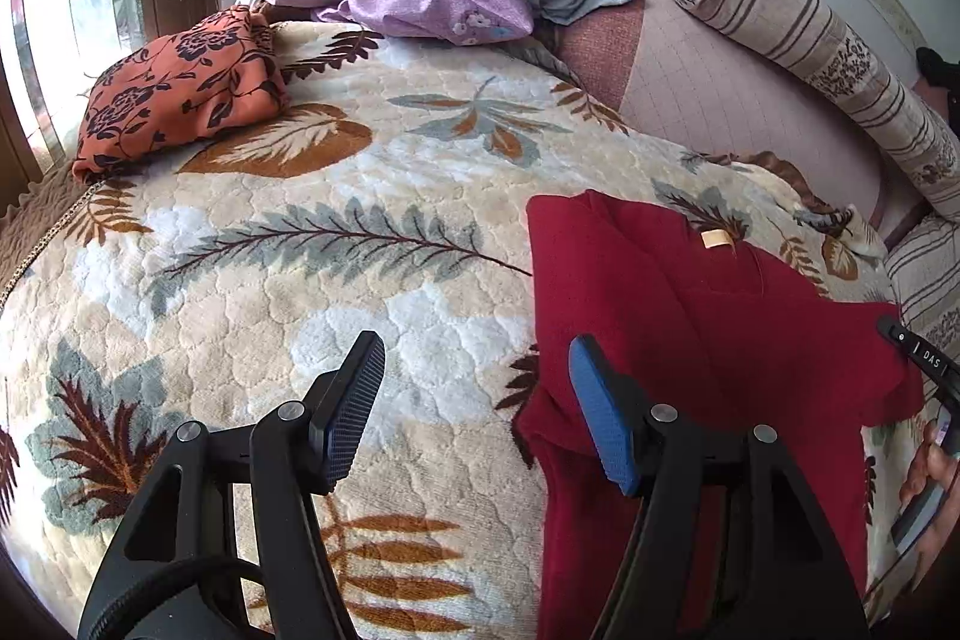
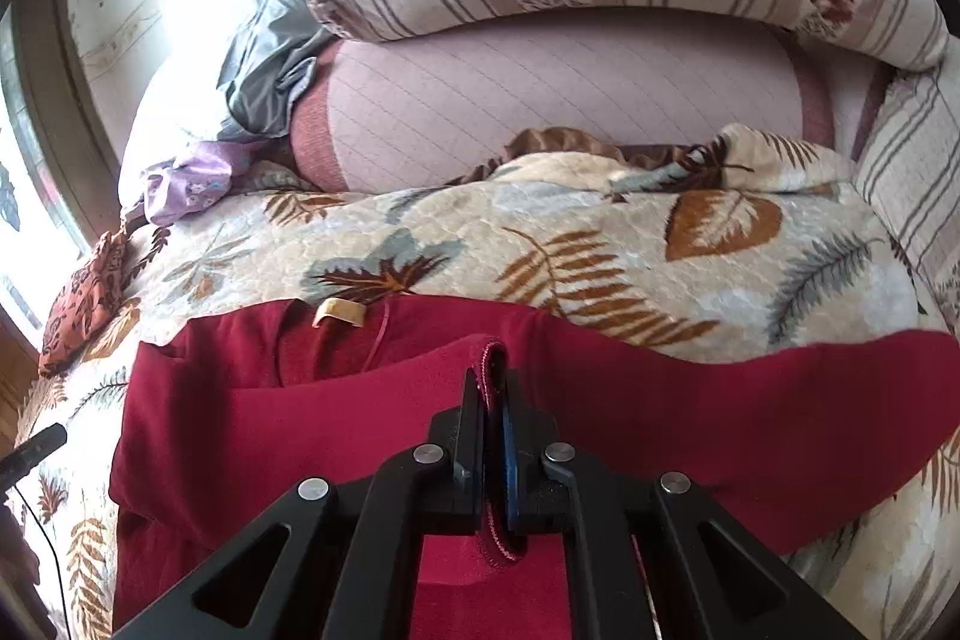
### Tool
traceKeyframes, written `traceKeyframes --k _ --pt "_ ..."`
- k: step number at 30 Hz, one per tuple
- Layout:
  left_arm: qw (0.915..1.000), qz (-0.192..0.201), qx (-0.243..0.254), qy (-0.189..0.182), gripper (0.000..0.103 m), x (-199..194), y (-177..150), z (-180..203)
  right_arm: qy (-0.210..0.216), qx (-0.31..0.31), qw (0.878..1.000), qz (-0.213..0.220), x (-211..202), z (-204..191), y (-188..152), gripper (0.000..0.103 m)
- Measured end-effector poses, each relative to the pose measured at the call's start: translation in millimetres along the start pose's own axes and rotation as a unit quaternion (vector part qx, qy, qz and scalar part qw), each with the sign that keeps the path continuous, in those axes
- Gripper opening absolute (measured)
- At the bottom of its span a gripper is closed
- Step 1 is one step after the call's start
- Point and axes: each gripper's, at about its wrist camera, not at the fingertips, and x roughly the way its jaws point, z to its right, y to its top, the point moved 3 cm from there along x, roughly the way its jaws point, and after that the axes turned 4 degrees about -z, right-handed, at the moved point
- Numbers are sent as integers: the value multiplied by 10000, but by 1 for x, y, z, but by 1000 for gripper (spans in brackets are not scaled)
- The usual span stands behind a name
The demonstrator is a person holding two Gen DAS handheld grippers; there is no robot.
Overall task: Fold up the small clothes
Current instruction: 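Grasp the sweater's side edge with the right gripper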
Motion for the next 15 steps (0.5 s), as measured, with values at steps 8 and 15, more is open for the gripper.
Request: traceKeyframes --k 8,15 --pt "9992 -304 245 -9 64 31 -6 27 -636 29 9968 -474 31 29 -13 4" --pt "9969 -549 364 421 64 63 -14 27 -498 -9 9983 -289 12 1 -13 50"
